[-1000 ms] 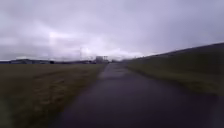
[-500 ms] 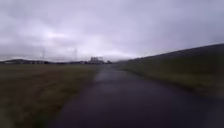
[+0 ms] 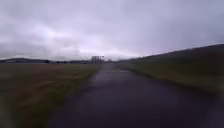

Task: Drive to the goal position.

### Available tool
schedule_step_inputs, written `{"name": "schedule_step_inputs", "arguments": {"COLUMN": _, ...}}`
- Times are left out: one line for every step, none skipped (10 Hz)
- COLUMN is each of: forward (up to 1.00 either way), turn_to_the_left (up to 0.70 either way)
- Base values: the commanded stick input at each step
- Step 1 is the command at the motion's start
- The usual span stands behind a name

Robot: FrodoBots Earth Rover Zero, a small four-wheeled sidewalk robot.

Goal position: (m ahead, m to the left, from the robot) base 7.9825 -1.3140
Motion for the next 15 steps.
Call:
{"name": "schedule_step_inputs", "arguments": {"forward": 1.00, "turn_to_the_left": 0.00}}
{"name": "schedule_step_inputs", "arguments": {"forward": 1.00, "turn_to_the_left": 0.00}}
{"name": "schedule_step_inputs", "arguments": {"forward": 1.00, "turn_to_the_left": 0.00}}
{"name": "schedule_step_inputs", "arguments": {"forward": 1.00, "turn_to_the_left": 0.00}}
{"name": "schedule_step_inputs", "arguments": {"forward": 1.00, "turn_to_the_left": 0.00}}
{"name": "schedule_step_inputs", "arguments": {"forward": 1.00, "turn_to_the_left": 0.00}}
{"name": "schedule_step_inputs", "arguments": {"forward": 1.00, "turn_to_the_left": 0.00}}
{"name": "schedule_step_inputs", "arguments": {"forward": 1.00, "turn_to_the_left": 0.00}}
{"name": "schedule_step_inputs", "arguments": {"forward": 1.00, "turn_to_the_left": 0.00}}
{"name": "schedule_step_inputs", "arguments": {"forward": 1.00, "turn_to_the_left": 0.00}}
{"name": "schedule_step_inputs", "arguments": {"forward": 1.00, "turn_to_the_left": 0.00}}
{"name": "schedule_step_inputs", "arguments": {"forward": 1.00, "turn_to_the_left": 0.00}}
{"name": "schedule_step_inputs", "arguments": {"forward": 1.00, "turn_to_the_left": 0.00}}
{"name": "schedule_step_inputs", "arguments": {"forward": 1.00, "turn_to_the_left": 0.00}}
{"name": "schedule_step_inputs", "arguments": {"forward": 1.00, "turn_to_the_left": 0.00}}
